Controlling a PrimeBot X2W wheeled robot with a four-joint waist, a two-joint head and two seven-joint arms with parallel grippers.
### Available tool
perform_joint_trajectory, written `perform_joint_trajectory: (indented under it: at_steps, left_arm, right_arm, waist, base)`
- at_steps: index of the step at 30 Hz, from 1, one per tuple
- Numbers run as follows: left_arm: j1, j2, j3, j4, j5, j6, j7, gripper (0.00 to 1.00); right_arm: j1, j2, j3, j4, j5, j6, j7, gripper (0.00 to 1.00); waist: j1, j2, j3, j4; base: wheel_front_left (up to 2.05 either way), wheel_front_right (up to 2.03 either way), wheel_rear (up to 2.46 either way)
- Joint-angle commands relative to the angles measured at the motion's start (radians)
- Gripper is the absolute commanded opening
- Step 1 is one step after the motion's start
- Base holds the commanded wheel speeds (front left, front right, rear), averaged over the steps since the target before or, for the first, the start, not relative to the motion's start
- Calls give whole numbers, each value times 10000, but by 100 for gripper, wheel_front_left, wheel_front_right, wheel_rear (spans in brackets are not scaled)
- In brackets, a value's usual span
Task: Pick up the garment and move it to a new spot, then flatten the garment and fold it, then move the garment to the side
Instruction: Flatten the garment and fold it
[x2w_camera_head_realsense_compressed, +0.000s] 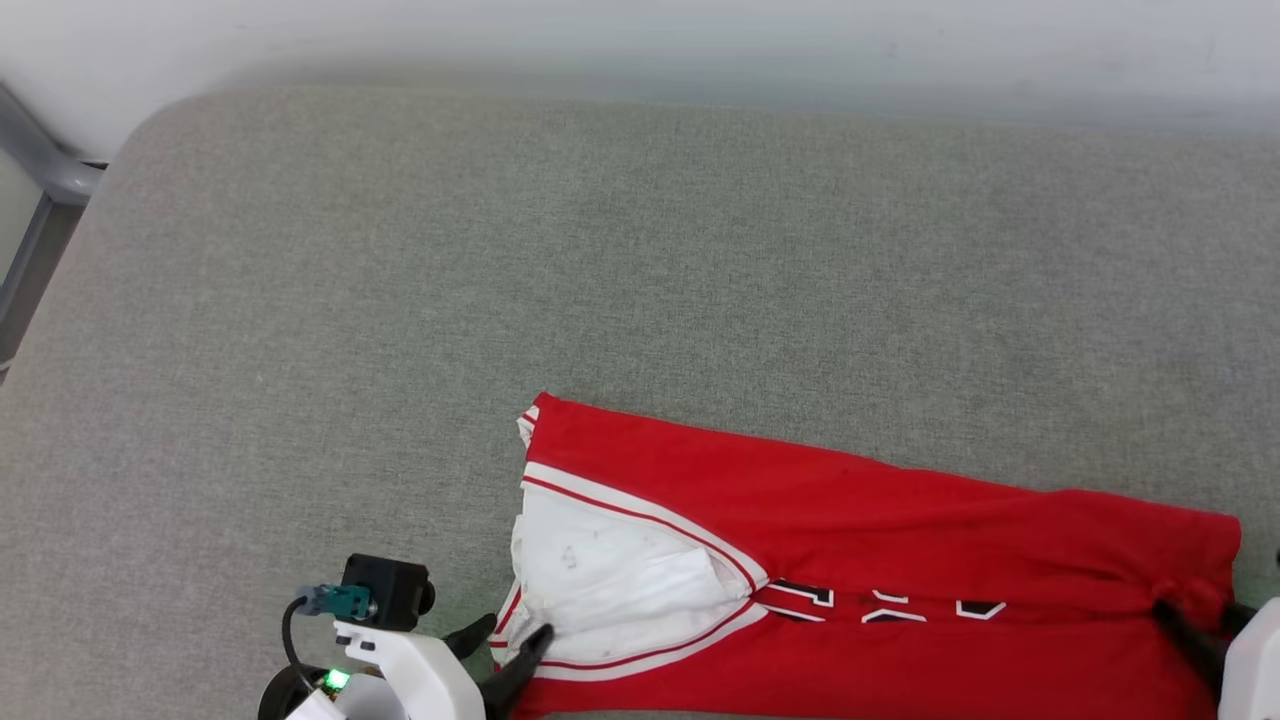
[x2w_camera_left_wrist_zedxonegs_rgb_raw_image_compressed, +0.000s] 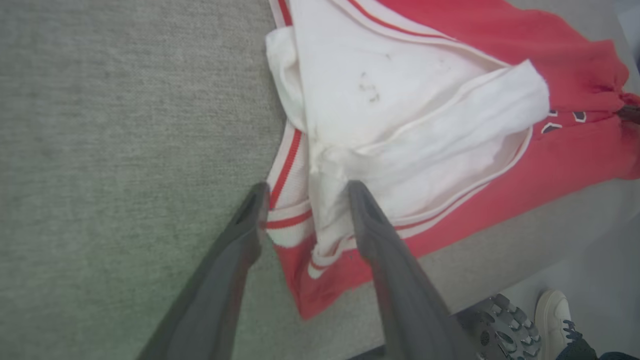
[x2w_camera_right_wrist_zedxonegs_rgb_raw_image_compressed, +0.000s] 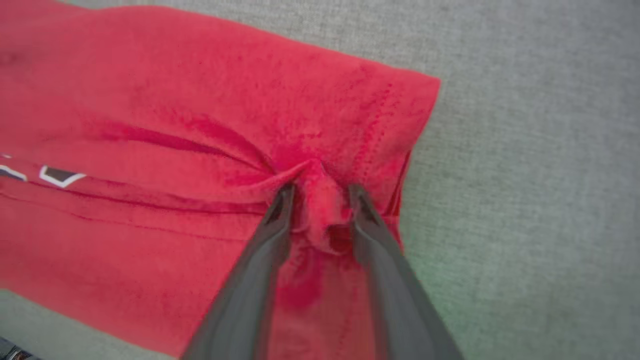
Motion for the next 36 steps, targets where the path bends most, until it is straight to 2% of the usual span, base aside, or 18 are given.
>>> perform_joint_trajectory:
  at_steps: [1, 5, 10, 13, 16, 17, 18, 19, 23, 26, 27, 30, 36]
  left_arm:
    - [-94, -84, -49, 173, 86, -69, -31, 100]
    - [-10, -180, -66, 441, 79, -139, -272, 100]
    - [115, -101, 227, 178, 202, 14, -894, 100]
    - [88, 48, 496, -307, 524, 241, -1421, 100]
    - [-87, 48, 883, -861, 936, 675, -2139, 100]
    - [-87, 48, 883, -861, 936, 675, -2139, 100]
    - [-124, 48, 985, -1004, 1072, 764, -2377, 100]
    - [-206, 2, 1198, -1133, 1301, 927, -2883, 100]
    - [-357, 78, 1340, -1009, 1926, 1070, -3743, 100]
    - [-439, 13, 1459, -798, 2237, 1080, -4455, 100]
    - [-439, 13, 1459, -798, 2237, 1080, -4455, 100]
    - [-527, -150, 1650, -432, 2493, 920, -4980, 100]
    - [-730, -401, 1666, -146, 2484, 638, -5105, 100]
  right_arm:
    - [-33, 72, 212, 174, 97, -13, -23, 100]
    - [76, -126, 332, 166, 251, -14, 57, 100]
    - [258, -184, 87, -317, 596, -11, 596, 100]
    - [326, -40, -356, -674, 600, -11, 1130, 100]
    - [413, 320, -962, -961, 264, -11, 1773, 100]
    - [413, 320, -962, -961, 264, -11, 1773, 100]
    - [425, 459, -1137, -1076, 114, -11, 1961, 100]
    - [370, 921, -1624, -1206, -120, -11, 2291, 100]
    - [148, 1739, -2505, -1323, -846, -11, 2827, 100]
    - [-42, 2337, -3029, -1296, -1382, -10, 3076, 100]
    - [-42, 2337, -3029, -1296, -1382, -10, 3076, 100]
    - [-383, 3006, -3657, -1065, -1708, -11, 3360, 100]
    - [-616, 3288, -4136, -631, -1753, -11, 3567, 100]
  waist:
    - [0, 0, -121, -7]
    - [0, 0, -445, -49]
    - [0, 0, -960, -121]
    - [0, 0, -1136, -177]
    - [0, 0, -1207, -187]
    - [0, 0, -1207, -187]
    - [0, 0, -1210, -188]
    - [0, 0, -1190, -188]
    - [0, 0, -1040, -190]
    - [0, 0, -824, -169]
    - [0, 0, -824, -169]
    - [0, 0, -439, -104]
    - [0, 0, -46, 31]
  base:
    - [0, 0, 0]
    - [0, 0, 0]
    - [0, 0, 0]
    - [0, 0, 0]
    - [0, 0, 0]
    - [0, 0, 0]
    - [0, 0, 0]
    - [0, 0, 0]
    - [0, 0, 0]
    - [0, 0, 0]
    - [0, 0, 0]
    - [0, 0, 0]
    - [0, 0, 0]
